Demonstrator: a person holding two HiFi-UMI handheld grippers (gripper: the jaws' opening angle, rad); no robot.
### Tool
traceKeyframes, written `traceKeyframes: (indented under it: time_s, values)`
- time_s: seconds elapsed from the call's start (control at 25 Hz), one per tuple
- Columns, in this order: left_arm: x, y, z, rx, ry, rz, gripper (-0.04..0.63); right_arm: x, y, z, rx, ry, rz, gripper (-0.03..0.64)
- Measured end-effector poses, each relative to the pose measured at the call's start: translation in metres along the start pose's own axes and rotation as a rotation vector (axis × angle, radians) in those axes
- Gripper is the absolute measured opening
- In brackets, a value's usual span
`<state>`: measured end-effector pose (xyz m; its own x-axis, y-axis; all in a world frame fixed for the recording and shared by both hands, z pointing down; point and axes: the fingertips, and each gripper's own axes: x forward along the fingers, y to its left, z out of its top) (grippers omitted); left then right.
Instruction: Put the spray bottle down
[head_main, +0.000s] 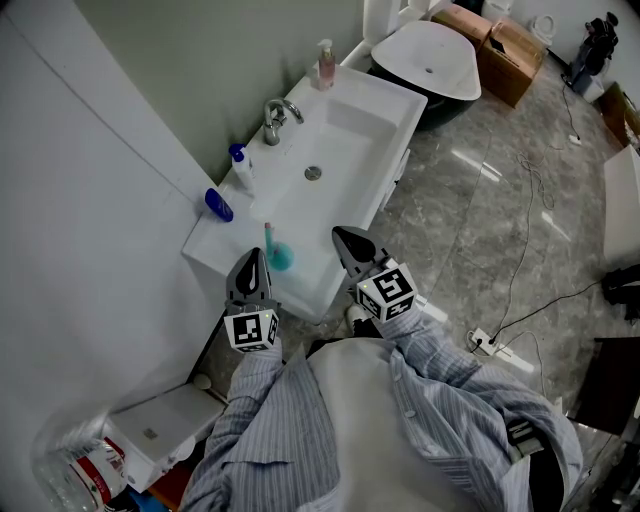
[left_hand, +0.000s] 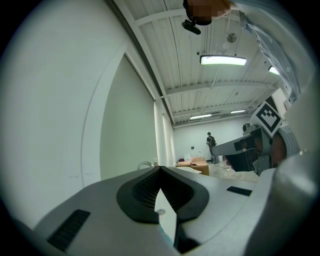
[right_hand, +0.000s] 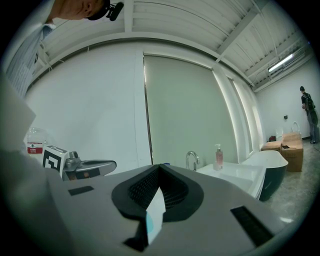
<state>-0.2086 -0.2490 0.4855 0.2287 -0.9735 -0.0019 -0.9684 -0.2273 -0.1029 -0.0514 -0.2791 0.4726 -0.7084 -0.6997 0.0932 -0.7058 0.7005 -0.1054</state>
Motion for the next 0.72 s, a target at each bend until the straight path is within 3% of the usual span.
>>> traceKeyframes:
  time_s: [0.72]
  values:
    - [0.0,-0.0014,0.0017,0.002,-0.003,-0.005,0.002,-0.0017,-0.0005,-0.0002,-0.003,-0.001,-0.003,0.014]
